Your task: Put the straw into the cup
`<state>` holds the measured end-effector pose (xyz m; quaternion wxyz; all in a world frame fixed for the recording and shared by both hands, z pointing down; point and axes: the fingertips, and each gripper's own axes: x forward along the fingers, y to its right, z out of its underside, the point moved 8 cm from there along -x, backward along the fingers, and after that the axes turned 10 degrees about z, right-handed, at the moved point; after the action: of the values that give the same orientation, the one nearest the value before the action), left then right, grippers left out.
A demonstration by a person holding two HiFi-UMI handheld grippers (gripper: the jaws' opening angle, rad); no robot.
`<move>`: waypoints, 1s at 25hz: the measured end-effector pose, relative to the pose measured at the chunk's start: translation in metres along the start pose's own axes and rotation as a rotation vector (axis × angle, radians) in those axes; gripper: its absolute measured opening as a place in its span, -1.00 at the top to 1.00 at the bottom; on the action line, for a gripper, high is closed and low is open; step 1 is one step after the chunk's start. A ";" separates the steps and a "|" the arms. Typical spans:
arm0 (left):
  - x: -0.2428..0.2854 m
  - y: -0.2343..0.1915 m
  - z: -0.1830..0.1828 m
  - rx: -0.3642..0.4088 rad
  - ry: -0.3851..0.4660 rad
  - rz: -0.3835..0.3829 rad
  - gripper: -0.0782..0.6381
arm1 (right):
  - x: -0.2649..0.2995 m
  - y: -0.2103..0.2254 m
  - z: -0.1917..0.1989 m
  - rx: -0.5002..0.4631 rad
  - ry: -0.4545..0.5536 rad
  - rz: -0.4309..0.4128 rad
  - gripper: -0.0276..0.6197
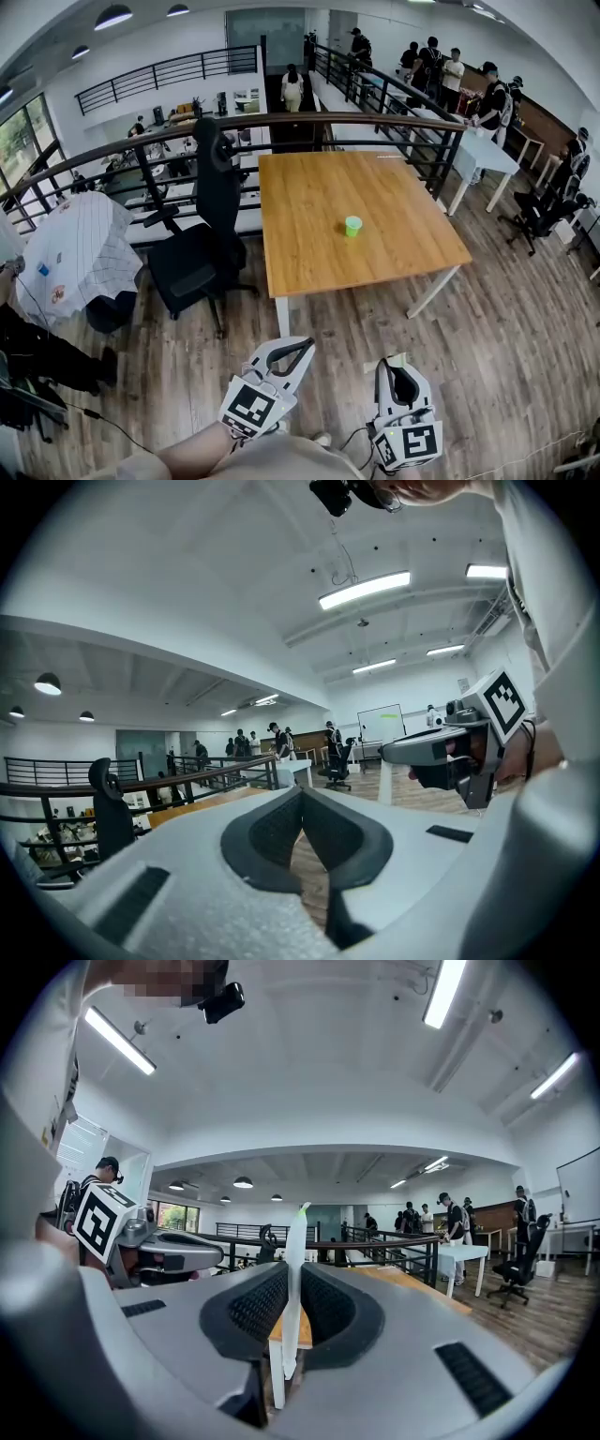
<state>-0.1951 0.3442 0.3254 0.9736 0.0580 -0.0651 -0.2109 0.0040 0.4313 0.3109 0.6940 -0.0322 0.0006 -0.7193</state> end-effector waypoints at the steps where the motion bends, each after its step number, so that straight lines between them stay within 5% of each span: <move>1: 0.002 0.002 0.000 -0.001 -0.001 0.001 0.75 | 0.000 0.002 0.001 0.000 -0.002 -0.001 0.76; 25: 0.050 0.070 -0.003 -0.013 -0.023 -0.035 0.75 | -0.029 0.071 0.022 0.082 0.038 -0.057 0.76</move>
<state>-0.1215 0.3873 0.3375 0.9693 0.0506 -0.0742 -0.2289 0.0767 0.4585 0.3278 0.6739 0.0100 -0.0169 -0.7386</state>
